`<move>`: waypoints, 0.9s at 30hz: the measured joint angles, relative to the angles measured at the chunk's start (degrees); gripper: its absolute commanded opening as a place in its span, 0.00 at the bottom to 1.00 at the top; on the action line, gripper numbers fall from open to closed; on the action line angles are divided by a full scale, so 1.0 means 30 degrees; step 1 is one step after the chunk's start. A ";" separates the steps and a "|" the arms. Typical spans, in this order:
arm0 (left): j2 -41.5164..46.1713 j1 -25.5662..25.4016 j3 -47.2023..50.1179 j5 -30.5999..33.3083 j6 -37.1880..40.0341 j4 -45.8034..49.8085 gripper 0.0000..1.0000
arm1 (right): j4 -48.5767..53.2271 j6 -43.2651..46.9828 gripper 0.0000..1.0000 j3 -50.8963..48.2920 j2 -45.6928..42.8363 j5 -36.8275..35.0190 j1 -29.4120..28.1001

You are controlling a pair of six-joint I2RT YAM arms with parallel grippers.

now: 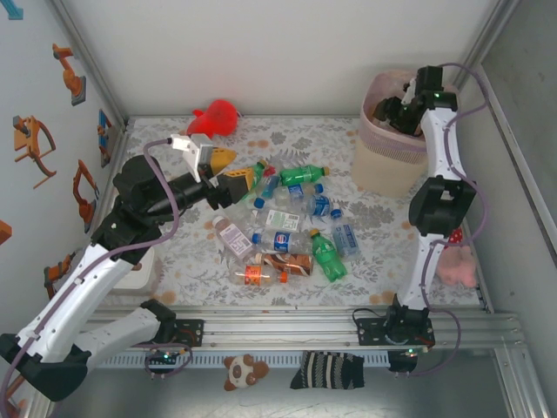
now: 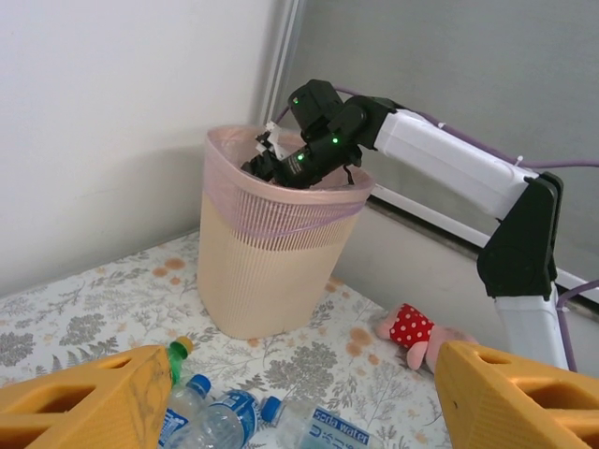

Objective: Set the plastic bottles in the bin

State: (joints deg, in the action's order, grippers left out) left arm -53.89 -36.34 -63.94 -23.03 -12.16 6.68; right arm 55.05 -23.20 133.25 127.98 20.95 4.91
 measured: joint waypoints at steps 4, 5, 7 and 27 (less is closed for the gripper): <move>-0.0029 0.0000 0.0219 0.0182 -0.0022 0.0000 0.74 | 0.0386 0.0015 0.55 0.0000 0.0831 0.0015 -0.0058; -0.0029 0.0000 0.0277 0.0226 -0.0036 0.0029 0.74 | 0.0466 0.0015 0.55 0.0000 0.1049 0.0015 -0.0058; -0.0022 0.0000 0.0401 0.0364 -0.0117 0.0058 0.74 | 0.0597 0.0015 0.57 0.0000 0.1472 0.0015 -0.0058; -0.0051 0.0000 0.1217 0.1989 -0.1107 0.0656 0.74 | 0.1158 0.0255 0.82 0.0015 0.1989 -0.0299 -0.0073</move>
State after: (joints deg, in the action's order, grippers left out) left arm -54.04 -36.34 -60.29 -17.06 -15.49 8.64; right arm 58.52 -22.44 133.29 133.95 20.05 4.69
